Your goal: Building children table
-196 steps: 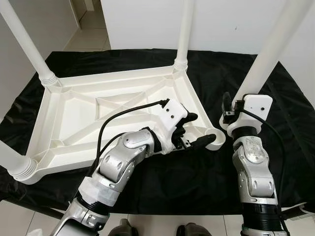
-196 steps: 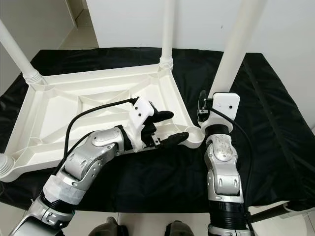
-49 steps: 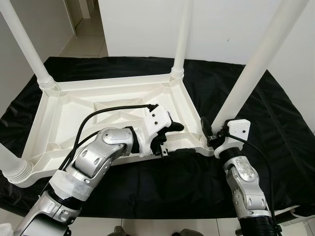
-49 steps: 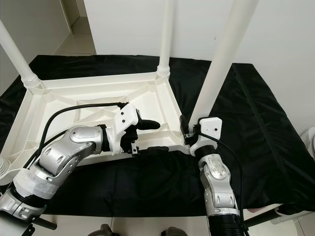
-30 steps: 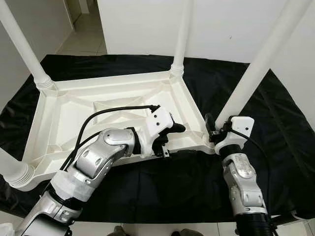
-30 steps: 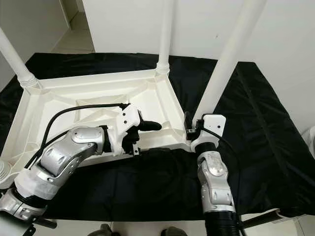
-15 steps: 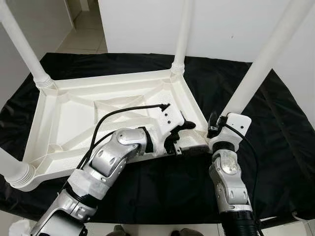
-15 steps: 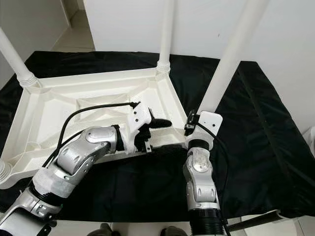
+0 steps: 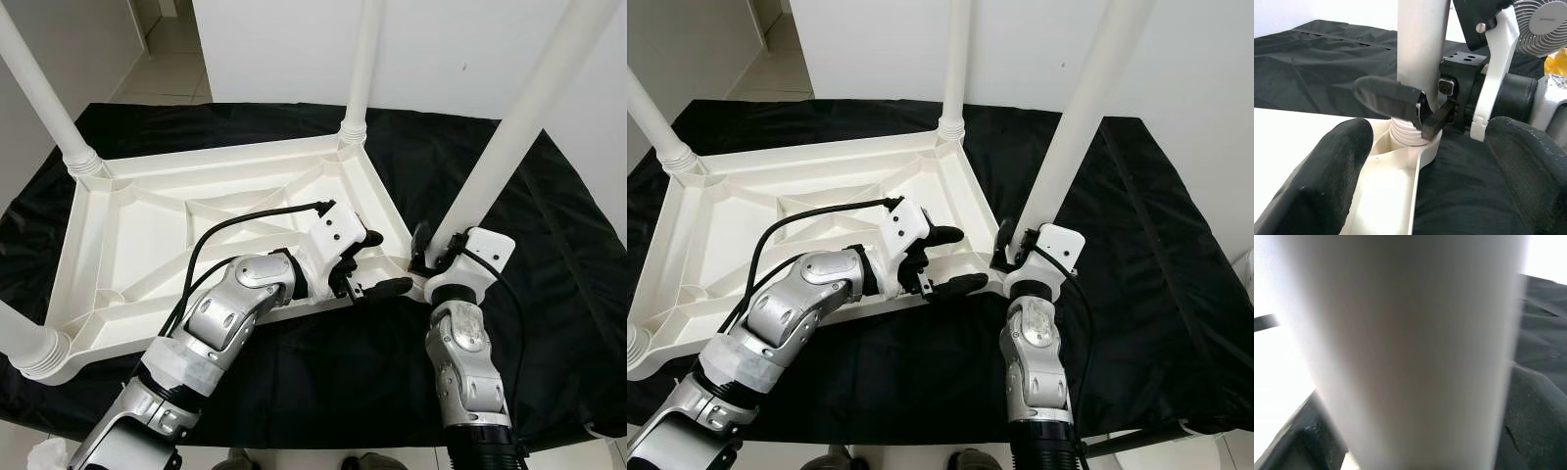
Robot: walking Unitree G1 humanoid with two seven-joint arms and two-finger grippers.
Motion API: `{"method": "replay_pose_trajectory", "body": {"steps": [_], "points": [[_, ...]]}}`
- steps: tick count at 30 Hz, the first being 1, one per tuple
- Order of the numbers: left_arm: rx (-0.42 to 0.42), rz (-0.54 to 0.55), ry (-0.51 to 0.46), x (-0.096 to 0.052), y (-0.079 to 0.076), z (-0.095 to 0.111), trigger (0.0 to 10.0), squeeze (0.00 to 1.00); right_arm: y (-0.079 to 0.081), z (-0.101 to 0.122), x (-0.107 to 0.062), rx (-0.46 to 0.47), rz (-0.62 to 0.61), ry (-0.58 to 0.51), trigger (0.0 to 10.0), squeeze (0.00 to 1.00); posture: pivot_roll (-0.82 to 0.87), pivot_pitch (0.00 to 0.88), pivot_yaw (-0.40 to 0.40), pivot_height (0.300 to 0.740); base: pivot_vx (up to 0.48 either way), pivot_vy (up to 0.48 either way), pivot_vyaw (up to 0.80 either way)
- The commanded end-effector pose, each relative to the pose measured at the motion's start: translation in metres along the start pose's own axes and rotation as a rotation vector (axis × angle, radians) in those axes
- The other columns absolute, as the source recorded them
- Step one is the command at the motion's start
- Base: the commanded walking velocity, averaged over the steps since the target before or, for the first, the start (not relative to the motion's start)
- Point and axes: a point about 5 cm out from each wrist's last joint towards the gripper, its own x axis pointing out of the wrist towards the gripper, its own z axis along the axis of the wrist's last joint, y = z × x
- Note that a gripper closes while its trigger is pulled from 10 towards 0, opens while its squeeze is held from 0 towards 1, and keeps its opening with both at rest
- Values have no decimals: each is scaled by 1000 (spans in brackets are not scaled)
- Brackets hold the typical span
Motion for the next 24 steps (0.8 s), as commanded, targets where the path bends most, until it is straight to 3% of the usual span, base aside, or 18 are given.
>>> {"method": "replay_pose_trajectory", "body": {"steps": [1,2,4,5,12,18,19,20,21,22,24], "points": [[23,-14,17,1,0,-2,10000,0,-2,2,-2,3,73,10,10000,937,-49,8,21,740,0,0,0],[31,-16,23,1,0,-3,10000,0,-4,3,-3,-11,129,7,10000,620,-50,4,20,740,0,0,0],[31,-16,23,1,0,-3,10000,0,-4,3,-3,-11,129,7,10000,620,-50,4,20,740,0,0,0],[38,-25,27,1,-2,-4,10000,0,-6,4,-4,-35,199,11,10000,0,-54,0,20,740,0,0,0],[52,-68,24,5,-7,-4,10000,0,-24,0,0,-161,400,51,10000,0,-54,0,19,740,0,0,0],[57,-85,24,5,-9,-5,10000,0,-31,-3,2,-198,450,63,9922,0,-53,0,20,740,0,0,0],[61,-87,27,5,-9,-6,10000,0,-32,-4,4,-211,464,70,4745,0,-53,0,19,740,0,0,0],[61,-87,27,5,-9,-6,10000,0,-32,-4,4,-211,464,70,4745,0,-53,0,19,740,0,0,0],[64,-89,30,5,-9,-7,10000,0,-34,-4,5,-222,475,77,1020,0,-53,0,19,740,0,0,0],[67,-90,31,6,-9,-7,10000,0,-36,-4,6,-231,482,83,0,0,-53,0,18,740,0,0,0],[69,-91,31,6,-9,-7,10000,0,-38,-4,7,-235,487,86,0,0,-54,0,18,740,0,0,0]]}}
